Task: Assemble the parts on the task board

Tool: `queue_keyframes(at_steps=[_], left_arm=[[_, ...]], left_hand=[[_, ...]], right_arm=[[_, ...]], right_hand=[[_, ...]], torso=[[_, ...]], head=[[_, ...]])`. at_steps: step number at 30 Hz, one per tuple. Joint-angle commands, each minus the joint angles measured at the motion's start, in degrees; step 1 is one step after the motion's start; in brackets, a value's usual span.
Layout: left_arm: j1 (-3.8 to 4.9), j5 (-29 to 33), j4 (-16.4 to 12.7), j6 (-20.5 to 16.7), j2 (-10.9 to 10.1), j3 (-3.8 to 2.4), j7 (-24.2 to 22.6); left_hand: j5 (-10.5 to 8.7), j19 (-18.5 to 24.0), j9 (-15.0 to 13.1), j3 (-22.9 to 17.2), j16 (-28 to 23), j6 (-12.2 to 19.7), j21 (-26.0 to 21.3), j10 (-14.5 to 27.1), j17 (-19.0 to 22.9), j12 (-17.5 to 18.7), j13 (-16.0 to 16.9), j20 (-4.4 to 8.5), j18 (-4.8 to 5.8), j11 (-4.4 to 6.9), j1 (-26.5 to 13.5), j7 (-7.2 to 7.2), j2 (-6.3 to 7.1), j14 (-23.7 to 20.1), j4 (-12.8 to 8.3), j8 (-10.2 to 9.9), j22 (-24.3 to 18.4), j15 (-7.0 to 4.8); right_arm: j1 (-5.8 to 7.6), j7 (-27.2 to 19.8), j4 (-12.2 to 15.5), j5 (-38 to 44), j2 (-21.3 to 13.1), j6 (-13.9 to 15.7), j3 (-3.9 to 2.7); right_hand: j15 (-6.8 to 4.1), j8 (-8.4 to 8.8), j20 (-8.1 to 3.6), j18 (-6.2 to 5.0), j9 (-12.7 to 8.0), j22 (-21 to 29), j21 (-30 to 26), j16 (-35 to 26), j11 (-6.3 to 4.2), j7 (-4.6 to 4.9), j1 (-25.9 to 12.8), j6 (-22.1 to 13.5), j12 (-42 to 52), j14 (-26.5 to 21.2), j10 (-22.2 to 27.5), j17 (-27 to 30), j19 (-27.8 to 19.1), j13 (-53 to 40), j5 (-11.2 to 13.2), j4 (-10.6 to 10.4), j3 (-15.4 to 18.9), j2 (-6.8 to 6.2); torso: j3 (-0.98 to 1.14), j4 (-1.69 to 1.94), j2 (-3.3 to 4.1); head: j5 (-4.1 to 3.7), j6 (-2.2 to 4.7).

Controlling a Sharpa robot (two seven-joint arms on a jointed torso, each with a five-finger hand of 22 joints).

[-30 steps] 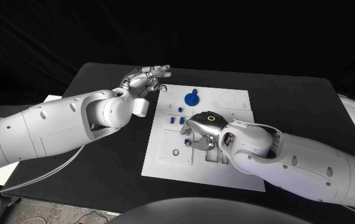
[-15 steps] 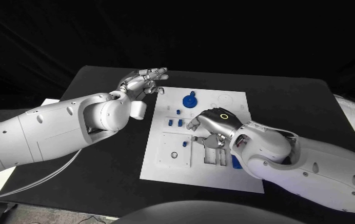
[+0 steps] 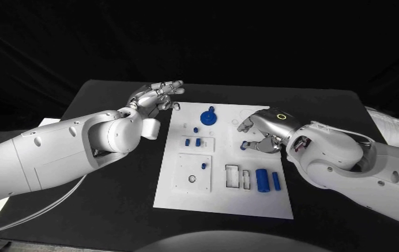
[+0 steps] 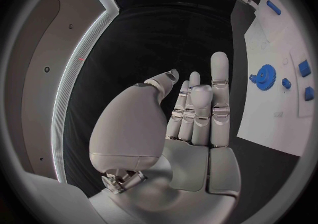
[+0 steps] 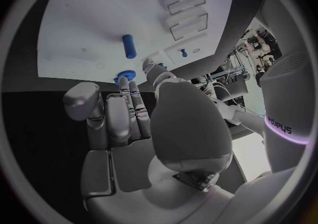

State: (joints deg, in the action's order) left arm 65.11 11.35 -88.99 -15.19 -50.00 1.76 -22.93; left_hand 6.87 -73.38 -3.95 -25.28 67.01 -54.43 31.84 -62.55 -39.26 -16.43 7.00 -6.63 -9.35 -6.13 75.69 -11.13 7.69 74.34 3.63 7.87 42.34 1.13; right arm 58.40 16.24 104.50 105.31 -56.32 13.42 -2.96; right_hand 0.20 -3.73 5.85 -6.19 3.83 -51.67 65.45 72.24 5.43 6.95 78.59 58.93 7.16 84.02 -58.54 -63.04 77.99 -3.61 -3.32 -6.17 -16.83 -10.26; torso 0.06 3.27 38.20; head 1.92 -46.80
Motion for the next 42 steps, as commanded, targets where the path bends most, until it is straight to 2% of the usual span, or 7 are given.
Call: queue_keyframes(at_steps=[1, 6, 10, 17, 21, 31, 42], left_arm=[[0.03, -0.3, -0.1, 0.6, 0.1, -0.03, -0.4], [0.02, -0.3, -0.1, 0.7, 0.1, -0.03, -0.5], [0.02, -0.3, -0.1, 0.8, 0.1, -0.03, -0.5], [0.01, -0.3, -0.1, 0.9, 0.1, -0.03, -0.5], [0.01, -0.3, -0.1, 0.9, 0.1, -0.03, -0.4], [0.01, -0.3, 0.0, 1.0, 0.0, -0.03, -0.3], [0.01, -0.3, 0.0, 1.1, 0.0, -0.03, -0.1]], left_hand=[[0.15, 0.4, 0.1, 0.2, -0.1, 0.4, -0.2, 0.4, 0.0, -0.4, 0.1, -0.01, -1.04, -0.12, -0.1, 0.18, 0.13, -0.4, 0.0, 0.2, -0.1, 0.02], [0.15, 0.4, 0.0, 0.2, -0.1, 0.4, -0.2, 0.4, 0.0, -0.4, 0.1, -0.01, -1.04, -0.11, -0.1, 0.18, 0.11, -0.4, 0.0, 0.2, -0.1, 0.02], [0.15, 0.4, 0.0, 0.2, -0.1, 0.4, -0.2, 0.4, 0.0, -0.4, 0.1, -0.01, -1.04, -0.11, -0.1, 0.18, 0.11, -0.4, 0.0, 0.2, -0.1, 0.02], [0.15, 0.4, 0.0, 0.2, -0.1, 0.4, -0.2, 0.4, 0.0, -0.4, 0.1, -0.01, -1.04, -0.11, -0.1, 0.18, 0.11, -0.4, 0.0, 0.2, -0.1, 0.02], [0.15, 0.4, 0.0, 0.2, -0.1, 0.4, -0.2, 0.4, 0.0, -0.4, 0.1, -0.01, -1.04, -0.11, -0.1, 0.18, 0.11, -0.4, 0.0, 0.2, -0.1, 0.02], [0.13, 0.4, 0.0, 0.3, -0.1, 0.4, -0.2, 0.4, 0.0, -0.6, 0.1, -0.02, -1.05, -0.12, -0.2, 0.18, 0.10, -0.4, 0.0, 0.3, -0.1, 0.02], [0.13, 0.4, 0.0, 0.3, -0.1, 0.4, -0.2, 0.4, 0.0, -0.6, 0.1, -0.02, -1.05, -0.12, -0.2, 0.18, 0.10, -0.4, 0.0, 0.3, -0.1, 0.02]], right_arm=[[-0.12, 1.1, -0.4, 0.8, -0.2, -3.9, 0.01], [-0.38, 0.8, -1.4, 1.1, -0.1, -5.2, 0.03], [-0.85, 0.5, -1.9, 1.2, 0.3, -5.7, 0.06], [-1.49, -0.5, -2.6, 1.1, 1.6, -5.4, 0.09], [-1.61, -0.9, -3.1, 0.9, 2.0, -5.4, 0.11], [-1.68, -1.6, -3.4, 0.4, 2.2, -5.2, 0.13], [-1.69, -1.3, -3.6, 0.1, 2.7, -5.0, 0.13]], right_hand=[[0.02, 0.07, 0.14, -1.04, 0.0, 0.1, -0.2, 0.1, 0.05, -0.27, 0.8, 0.0, -0.2, 1.5, 0.4, 0.0, 0.3, 0.0, 0.2, -0.1, 0.4, 0.08], [0.04, 0.09, 0.17, -1.03, 0.0, 0.0, -0.2, 0.2, 0.05, -0.38, 1.1, 0.0, -0.1, 1.5, 0.3, -0.1, 0.3, -0.1, 0.2, 0.0, 0.7, 0.03], [-0.02, 0.07, 0.16, -1.03, 0.1, 0.0, -0.2, 0.3, -0.08, -0.49, 1.6, 0.1, 0.3, 1.6, -0.4, -0.1, 0.5, -0.1, 0.2, 0.0, 0.9, 0.39], [-0.40, 0.05, -0.14, -0.92, 0.1, -0.5, 0.2, 0.8, -0.60, -0.36, 2.7, 0.4, 1.4, 1.8, -3.0, -0.7, 1.0, -0.1, 0.4, -0.3, -0.2, 2.31], [-0.55, -0.01, -0.28, -0.92, 0.1, -0.4, 0.1, 0.8, -0.80, -0.44, 2.9, 0.7, 1.5, 1.8, -3.8, -0.6, 1.0, -0.1, 0.5, -0.5, -1.0, 2.92], [-1.28, -0.28, -0.93, -0.81, 0.3, -1.0, 0.5, 1.4, -1.69, -0.06, 3.1, 2.0, 1.7, 1.9, -7.4, -1.1, 1.5, -0.1, 0.5, -1.0, -3.3, 3.19], [-1.52, -0.85, -1.26, -0.71, 0.6, -1.2, 0.6, 1.7, -1.84, -0.05, 2.7, 4.4, 0.9, 1.9, -8.9, -1.4, 1.8, 0.0, 0.5, -1.6, -4.9, 3.27]], torso=[[0.05, 0.00, 0.01], [-0.08, 0.09, -0.08], [0.00, 0.09, 0.04], [-0.02, 0.07, 0.04], [-0.06, 0.08, 0.02], [-0.01, 0.03, 0.06], [-0.05, 0.02, 0.02]], head=[[0.00, 0.23], [-0.38, 0.37], [-0.22, 0.38], [-0.22, 0.37], [-0.27, 0.30], [-0.21, 0.13], [-0.30, -0.05]])
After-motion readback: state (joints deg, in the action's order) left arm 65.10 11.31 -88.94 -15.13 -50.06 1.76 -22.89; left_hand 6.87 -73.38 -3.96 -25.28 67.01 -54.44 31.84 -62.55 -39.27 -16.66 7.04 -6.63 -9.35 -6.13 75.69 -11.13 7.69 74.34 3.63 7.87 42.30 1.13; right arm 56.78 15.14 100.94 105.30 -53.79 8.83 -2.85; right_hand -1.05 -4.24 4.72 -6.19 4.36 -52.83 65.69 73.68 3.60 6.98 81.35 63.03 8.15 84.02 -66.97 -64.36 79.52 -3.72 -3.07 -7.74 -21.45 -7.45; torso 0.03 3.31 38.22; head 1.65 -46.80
